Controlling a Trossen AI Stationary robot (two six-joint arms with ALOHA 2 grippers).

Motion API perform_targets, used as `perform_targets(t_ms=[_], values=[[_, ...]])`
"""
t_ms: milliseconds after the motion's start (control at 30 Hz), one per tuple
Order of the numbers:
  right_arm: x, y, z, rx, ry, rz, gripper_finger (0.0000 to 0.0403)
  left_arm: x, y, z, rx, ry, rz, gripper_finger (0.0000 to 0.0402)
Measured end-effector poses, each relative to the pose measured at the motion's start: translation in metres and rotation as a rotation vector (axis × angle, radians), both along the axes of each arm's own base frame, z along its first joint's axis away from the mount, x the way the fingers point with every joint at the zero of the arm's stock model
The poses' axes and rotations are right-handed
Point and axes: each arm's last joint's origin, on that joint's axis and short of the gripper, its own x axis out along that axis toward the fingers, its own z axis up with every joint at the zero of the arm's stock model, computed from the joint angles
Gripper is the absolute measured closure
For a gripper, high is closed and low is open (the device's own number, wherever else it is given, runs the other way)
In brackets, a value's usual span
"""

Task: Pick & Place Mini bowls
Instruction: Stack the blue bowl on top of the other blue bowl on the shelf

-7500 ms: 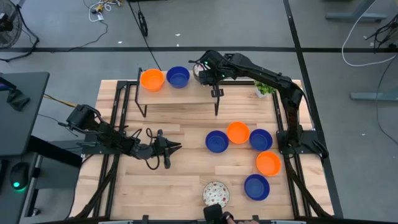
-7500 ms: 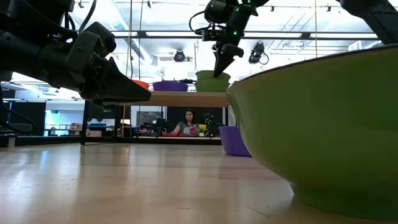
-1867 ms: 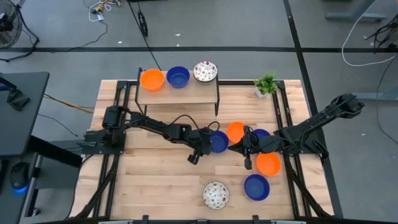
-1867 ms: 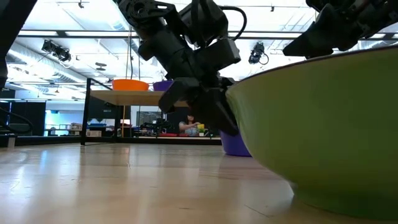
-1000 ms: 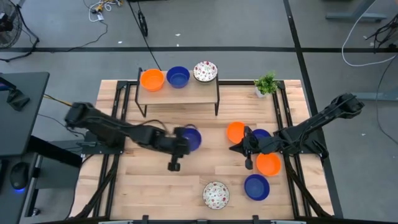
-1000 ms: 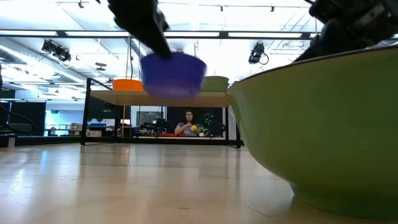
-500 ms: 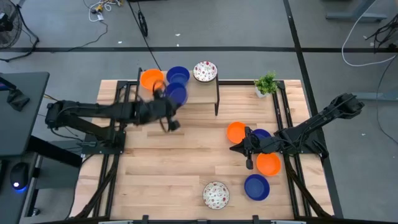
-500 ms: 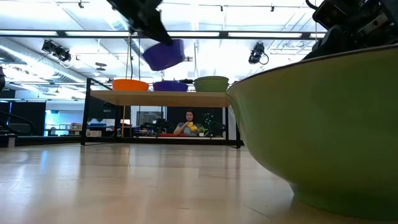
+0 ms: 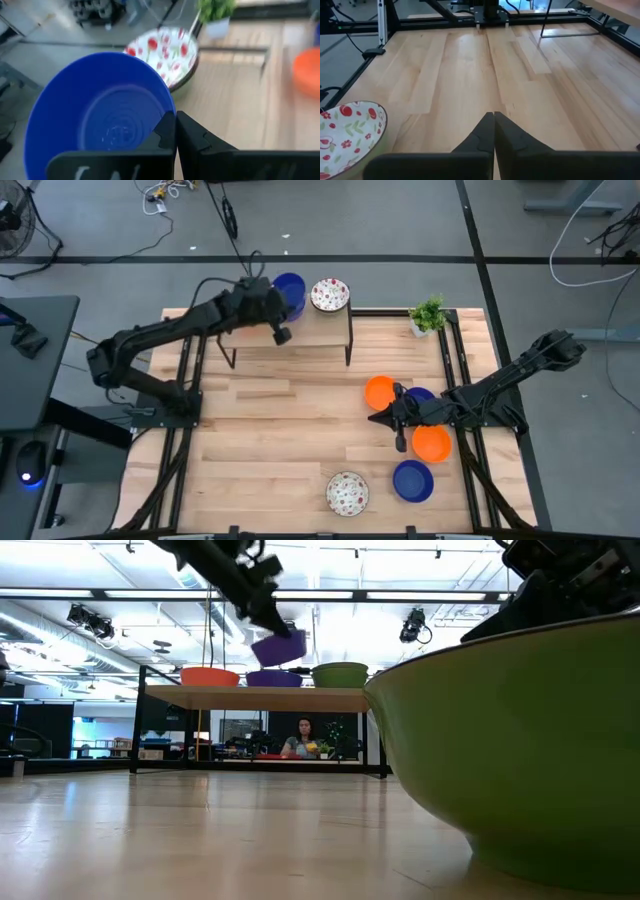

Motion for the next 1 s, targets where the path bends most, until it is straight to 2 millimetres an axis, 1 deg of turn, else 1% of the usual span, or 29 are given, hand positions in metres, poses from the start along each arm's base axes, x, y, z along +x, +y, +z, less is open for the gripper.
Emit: perform_targets(t_ms=[100, 267, 467, 700, 1000], values=[[0.0, 0.0, 0.0, 0.0, 0.0, 0.0, 0.0396, 0.005, 0.01, -0.01, -0.012, 0.097, 0.009, 0.0398], [0.0, 0.0, 0.0, 0.0, -0.001, -0.001, 0.0396, 0.011, 0.014, -0.009, -0.011, 0.139, 0.021, 0.0394], [0.0, 0.0, 0.0, 0.0, -0.001, -0.001, 0.0396, 0.005, 0.018, -0.002, -0.044, 0.163, 0.038, 0.0395], [0.0, 0.0, 0.0, 0.0, 0.0, -0.001, 0.0396, -0.003, 0.025, -0.008, -0.127, 0.196, 0.042, 0.0392], [0.0, 0.0, 0.0, 0.0, 0.0, -0.001, 0.0396, -0.003, 0.025, -0.009, -0.134, 0.197, 0.035, 0.0384]])
